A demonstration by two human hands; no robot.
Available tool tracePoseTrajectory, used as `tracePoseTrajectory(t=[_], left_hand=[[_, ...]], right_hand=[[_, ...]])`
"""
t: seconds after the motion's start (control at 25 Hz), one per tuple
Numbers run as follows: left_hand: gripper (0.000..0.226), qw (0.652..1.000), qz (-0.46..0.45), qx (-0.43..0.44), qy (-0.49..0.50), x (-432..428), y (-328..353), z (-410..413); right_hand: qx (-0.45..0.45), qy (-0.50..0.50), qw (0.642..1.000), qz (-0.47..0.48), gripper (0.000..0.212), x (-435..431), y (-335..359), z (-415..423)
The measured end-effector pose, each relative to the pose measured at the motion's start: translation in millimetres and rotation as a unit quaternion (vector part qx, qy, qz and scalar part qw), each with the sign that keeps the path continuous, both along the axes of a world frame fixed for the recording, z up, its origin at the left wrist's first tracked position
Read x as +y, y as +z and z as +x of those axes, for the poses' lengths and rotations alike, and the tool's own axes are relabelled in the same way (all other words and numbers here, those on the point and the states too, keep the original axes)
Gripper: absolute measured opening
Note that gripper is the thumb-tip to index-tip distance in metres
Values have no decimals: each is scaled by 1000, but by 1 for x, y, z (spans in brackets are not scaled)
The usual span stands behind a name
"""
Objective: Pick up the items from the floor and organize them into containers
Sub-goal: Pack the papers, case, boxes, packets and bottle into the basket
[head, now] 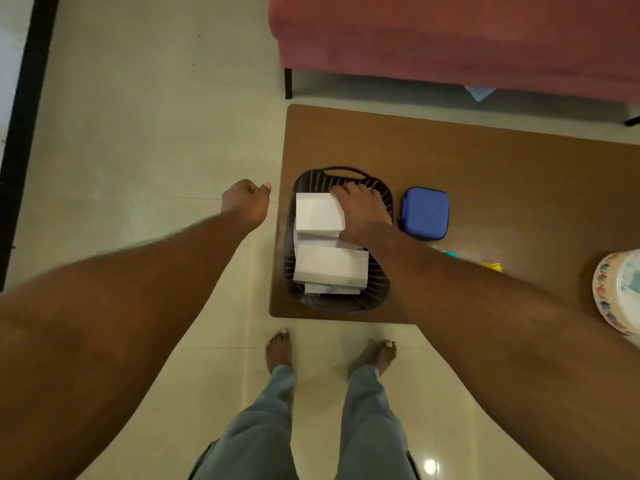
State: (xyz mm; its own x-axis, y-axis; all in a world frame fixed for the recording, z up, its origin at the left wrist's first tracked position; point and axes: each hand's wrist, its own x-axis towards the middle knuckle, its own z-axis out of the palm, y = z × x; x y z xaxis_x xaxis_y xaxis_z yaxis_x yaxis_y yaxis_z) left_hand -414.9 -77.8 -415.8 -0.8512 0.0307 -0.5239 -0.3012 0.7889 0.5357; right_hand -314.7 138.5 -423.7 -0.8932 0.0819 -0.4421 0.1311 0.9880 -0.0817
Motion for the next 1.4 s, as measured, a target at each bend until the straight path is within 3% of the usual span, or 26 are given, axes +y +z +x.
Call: tracePoseTrajectory(t=[0.16, 0.24, 0.4, 0.56, 0.64, 0.8, 1.0, 1.12, 1.4], left_hand=[[38, 1000, -8, -4, 0, -4, -14, -2], [38, 1000, -17, 0, 2, 5, -10, -6], [38, 999, -3, 50, 22, 40, 6, -21], [37, 994, 3, 104, 20, 82, 17, -37], [34, 994, 6, 108, 7, 104, 17, -39], [25, 994, 10, 104, -34, 152, 4, -38], [25, 993, -16, 91, -76, 205, -7, -37], [23, 993, -38, 82, -73, 212, -12, -33], [32, 988, -78, 113, -65, 196, -6, -23]], right_hand=[[-14, -25, 1000, -10, 104, 3, -10, 4], [21, -22, 998, -63, 101, 12, -1, 4], [126, 6, 977, -173, 85, 47, 41, -17], [194, -129, 953, -194, 47, 111, 46, -25], [178, -159, 956, -172, 40, 148, 27, -14], [4, -126, 986, -112, 84, 202, -13, 13], [-146, -23, 987, -55, 141, 220, -45, 33], [-129, -20, 991, -23, 146, 216, -64, 39], [-62, -64, 996, -18, 133, 208, -57, 47]])
